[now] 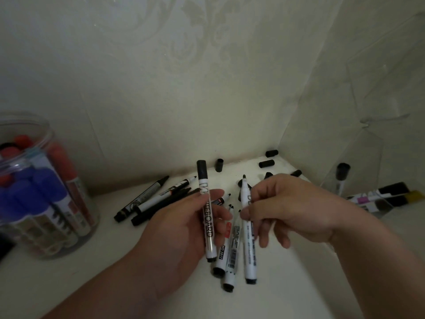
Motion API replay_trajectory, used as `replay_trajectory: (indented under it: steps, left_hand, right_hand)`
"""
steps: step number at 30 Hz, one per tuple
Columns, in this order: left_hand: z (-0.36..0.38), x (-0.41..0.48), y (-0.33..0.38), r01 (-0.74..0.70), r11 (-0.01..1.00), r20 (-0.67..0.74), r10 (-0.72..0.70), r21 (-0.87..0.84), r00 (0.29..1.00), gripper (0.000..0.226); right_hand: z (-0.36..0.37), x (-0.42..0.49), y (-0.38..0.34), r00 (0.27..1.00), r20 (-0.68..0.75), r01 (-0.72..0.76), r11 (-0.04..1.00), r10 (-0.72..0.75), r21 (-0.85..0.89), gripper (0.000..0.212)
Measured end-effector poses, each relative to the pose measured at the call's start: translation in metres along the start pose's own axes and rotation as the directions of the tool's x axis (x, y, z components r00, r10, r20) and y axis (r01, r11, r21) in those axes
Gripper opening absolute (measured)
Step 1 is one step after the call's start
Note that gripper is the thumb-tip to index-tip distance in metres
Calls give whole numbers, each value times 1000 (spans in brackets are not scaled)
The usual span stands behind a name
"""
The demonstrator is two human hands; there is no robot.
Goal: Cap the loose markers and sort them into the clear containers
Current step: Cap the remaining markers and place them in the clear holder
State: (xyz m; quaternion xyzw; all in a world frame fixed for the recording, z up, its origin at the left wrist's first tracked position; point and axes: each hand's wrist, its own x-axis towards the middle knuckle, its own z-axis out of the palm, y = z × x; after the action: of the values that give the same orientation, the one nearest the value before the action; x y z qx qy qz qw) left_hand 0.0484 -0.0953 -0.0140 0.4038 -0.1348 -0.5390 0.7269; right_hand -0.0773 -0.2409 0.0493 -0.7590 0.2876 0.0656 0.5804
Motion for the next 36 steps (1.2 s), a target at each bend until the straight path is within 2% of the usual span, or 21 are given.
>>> replay_trajectory:
  steps: [3,5,8,11,14,17,19,21,24,25,27,29,31,33,36]
  left_hand:
    - [-1,0,0,-11,1000,36,12,-21,999,39]
    - [-3,1,1,-32,999,58,33,-19,998,43]
    - [-6,1,1,-84,996,102,80,37,992,53]
    - [-9,0,-1,-159,956,132,129,245,983,46]
    - [-8,-2,-3,-192,878,123,152,439,981,36]
    - [-4,-4,-1,-209,885,147,161,417,976,27]
    - [-4,-4,1,-221,895,166,169,388,972,31]
    - [-5,-3,1,-214,905,147,170,368,974,37]
    - [-5,-3,0,-192,920,123,159,342,980,31]
    - [-4,-3,0,-184,928,128,149,323,980,27]
    - [-2,-4,1,-156,951,120,128,267,985,18]
    - [-2,-4,2,-126,968,91,109,218,990,16]
    - [-2,-4,2,-117,973,83,102,201,991,20]
    - [-3,-3,3,-109,975,70,97,194,993,20]
    - [-1,-2,4,-99,982,48,93,161,995,16]
  right_hand:
    - [3,4,3,994,-3,113,990,-113,88,40]
    - [6,5,3,986,-15,167,973,-167,156,40]
    - [9,4,1,986,-57,169,948,-160,268,37]
    - [14,3,-3,984,-93,172,929,-149,326,21]
    - [19,4,-7,973,-178,198,927,-147,317,24]
    - [20,5,-6,967,-196,221,925,-166,310,28]
    - [17,6,-4,970,-137,236,899,-199,368,26]
    - [12,6,-2,970,-72,239,856,-233,459,15]
    - [7,8,1,973,-60,222,832,-223,508,16]
    - [7,9,1,974,-93,225,839,-206,495,17]
    - [6,15,3,945,-277,275,884,-175,377,19]
    - [1,21,7,825,-536,304,940,-180,153,18]
    - [-10,23,7,693,-691,246,968,-206,-42,15]
    - [-23,22,4,634,-740,121,975,-222,-189,12]
    - [-38,31,-1,645,-724,-141,893,-245,-427,17]
